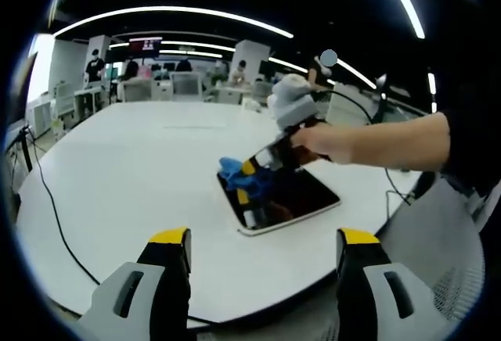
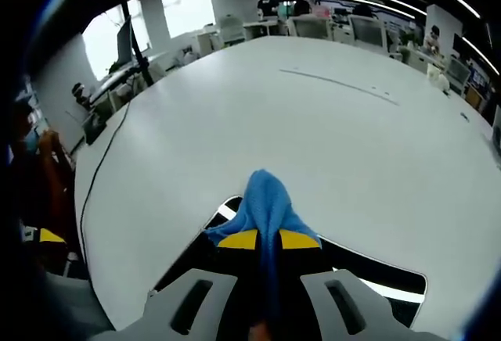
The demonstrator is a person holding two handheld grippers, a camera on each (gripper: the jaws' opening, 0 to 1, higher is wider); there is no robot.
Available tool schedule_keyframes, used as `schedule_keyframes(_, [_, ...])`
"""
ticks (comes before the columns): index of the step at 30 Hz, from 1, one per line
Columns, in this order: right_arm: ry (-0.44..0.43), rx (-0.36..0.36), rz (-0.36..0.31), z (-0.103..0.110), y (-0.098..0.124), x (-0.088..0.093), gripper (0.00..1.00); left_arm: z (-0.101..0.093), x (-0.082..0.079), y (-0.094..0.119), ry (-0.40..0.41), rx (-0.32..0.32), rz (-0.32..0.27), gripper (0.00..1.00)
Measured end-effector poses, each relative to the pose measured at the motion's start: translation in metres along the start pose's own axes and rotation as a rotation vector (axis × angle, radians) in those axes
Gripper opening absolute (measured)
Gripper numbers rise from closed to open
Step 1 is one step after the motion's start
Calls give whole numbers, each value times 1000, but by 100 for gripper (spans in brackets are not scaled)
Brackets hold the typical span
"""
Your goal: Wipe the mirror surface with the cleaning cloth until all visible marks leave the cleaned area.
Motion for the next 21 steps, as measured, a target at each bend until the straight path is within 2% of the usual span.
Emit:
schedule_keyframes(8, [53, -18, -7, 17, -5, -7, 3, 0, 0, -1, -1, 5, -2, 75])
schedule_keyframes(11, [55, -27, -1, 10, -11, -10, 3, 2, 0, -1, -2, 5, -4, 75])
schedule_keyframes(21, [82, -49, -7, 21, -6, -9, 3, 3, 0, -2, -2, 5, -6, 75])
Point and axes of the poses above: the point that each gripper's makers call its tool centre point, and the gripper's own axes: y roughly backward along the fingers, z roughly to its left, x roughly out of its underside, the point moved 9 cm from there along y, roughly backward along the fingers, and after that the axes turned 11 degrees about x, right-handed, at the moved point
